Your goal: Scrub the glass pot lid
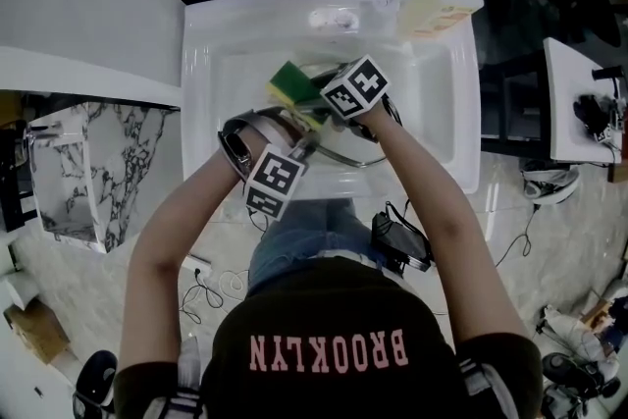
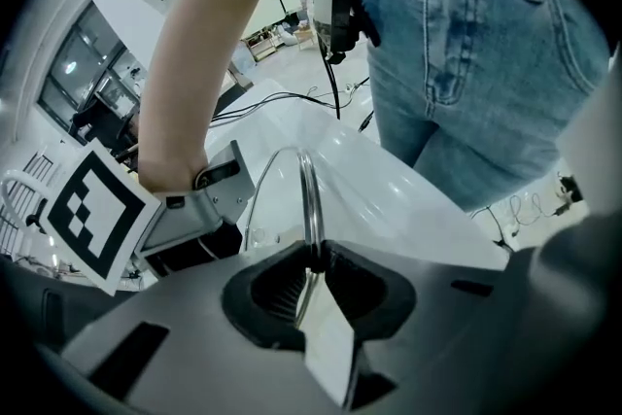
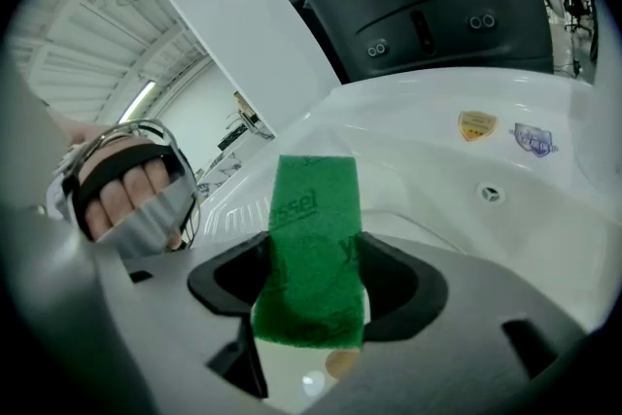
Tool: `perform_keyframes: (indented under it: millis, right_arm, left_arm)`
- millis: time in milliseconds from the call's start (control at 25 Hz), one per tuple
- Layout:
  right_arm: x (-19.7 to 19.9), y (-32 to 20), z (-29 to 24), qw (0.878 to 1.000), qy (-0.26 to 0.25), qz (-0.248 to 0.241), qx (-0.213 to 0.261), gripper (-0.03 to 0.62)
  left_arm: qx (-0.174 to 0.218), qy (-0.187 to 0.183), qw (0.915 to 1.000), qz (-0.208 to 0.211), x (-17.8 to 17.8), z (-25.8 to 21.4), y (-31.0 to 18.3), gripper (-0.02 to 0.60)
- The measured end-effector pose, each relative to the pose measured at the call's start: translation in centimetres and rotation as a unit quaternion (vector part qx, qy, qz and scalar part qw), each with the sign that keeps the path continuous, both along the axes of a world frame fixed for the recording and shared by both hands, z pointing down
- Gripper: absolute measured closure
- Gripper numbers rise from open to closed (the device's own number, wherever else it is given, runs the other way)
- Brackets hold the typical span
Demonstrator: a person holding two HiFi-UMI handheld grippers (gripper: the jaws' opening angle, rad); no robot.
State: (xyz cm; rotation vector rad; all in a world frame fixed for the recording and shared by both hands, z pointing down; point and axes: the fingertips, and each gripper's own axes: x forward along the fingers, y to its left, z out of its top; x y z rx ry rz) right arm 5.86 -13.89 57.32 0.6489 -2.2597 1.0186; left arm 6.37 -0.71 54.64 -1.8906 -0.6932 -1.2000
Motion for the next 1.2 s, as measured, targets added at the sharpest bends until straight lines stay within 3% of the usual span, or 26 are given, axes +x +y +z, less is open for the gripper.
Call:
perform_keyframes:
  millis: [280, 640, 760, 960, 1200]
  right_arm:
    - [0.9, -2.5, 2.0, 0.998, 0.043, 0.038, -0.009, 0.322]
    - [2.7, -4.4, 4.2, 0.995, 0.082, 0.050, -0.005, 0.322]
    - [3.5, -4.7, 5.1, 0.995, 0.092, 0.033, -0.009, 0.322]
    - [5.5, -4.9, 6.8, 0.986, 0.165, -0.036, 0.019, 0.322]
    - [6.5, -4.4, 8.0, 0.983, 0.171, -0.062, -0.007, 0.322]
  left_arm:
    - [0.000, 0.002, 1.0000, -0.004, 0.1, 0.1, 0.0, 0.529]
    - [0.000, 0.005, 1.0000, -0.007, 0.0, 0.0, -0.1, 0.529]
    - [-0.001, 0.005, 1.0000, -0.007, 0.0, 0.1, -0.1, 0.529]
    - [-0.003, 0.006, 0.9999, -0.008, 0.0, 0.1, -0.1, 0.529]
    - [-0.008, 0.005, 0.9999, -0.008, 0.0, 0.3, 0.0, 0.529]
